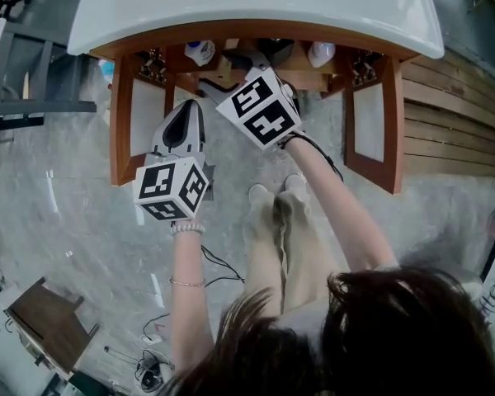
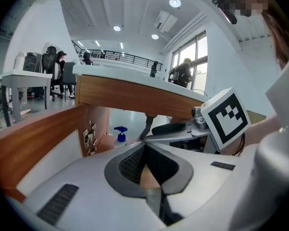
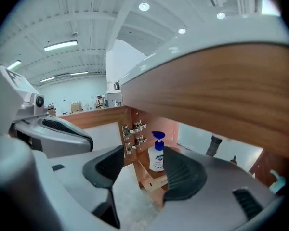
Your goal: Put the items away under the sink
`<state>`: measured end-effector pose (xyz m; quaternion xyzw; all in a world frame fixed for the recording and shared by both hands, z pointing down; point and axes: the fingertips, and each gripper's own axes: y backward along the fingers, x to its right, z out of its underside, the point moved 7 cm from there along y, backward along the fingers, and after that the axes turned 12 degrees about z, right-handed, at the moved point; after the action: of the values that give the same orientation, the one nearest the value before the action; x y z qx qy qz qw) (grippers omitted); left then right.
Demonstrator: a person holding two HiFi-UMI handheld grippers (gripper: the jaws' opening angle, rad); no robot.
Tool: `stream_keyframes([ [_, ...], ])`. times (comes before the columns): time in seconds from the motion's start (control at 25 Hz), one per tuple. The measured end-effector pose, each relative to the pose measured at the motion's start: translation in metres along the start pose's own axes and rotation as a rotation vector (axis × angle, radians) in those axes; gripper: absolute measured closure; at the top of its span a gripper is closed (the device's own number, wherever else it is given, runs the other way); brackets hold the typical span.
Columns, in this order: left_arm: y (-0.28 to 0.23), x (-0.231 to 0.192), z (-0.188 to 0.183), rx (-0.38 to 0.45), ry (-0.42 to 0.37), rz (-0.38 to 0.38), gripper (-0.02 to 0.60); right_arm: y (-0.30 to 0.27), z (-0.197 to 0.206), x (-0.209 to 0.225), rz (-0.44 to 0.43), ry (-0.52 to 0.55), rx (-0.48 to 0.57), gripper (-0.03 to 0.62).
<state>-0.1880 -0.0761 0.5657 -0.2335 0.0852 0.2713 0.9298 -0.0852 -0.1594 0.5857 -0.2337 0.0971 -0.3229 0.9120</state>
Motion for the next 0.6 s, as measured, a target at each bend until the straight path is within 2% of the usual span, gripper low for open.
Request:
stream_keyframes([
  [0.6,0.025,0.066,-0.061,0.031,0.048,0.041,0.581,0.1,-0.06,0.013,0.043,-0.116,0.048,0.434],
])
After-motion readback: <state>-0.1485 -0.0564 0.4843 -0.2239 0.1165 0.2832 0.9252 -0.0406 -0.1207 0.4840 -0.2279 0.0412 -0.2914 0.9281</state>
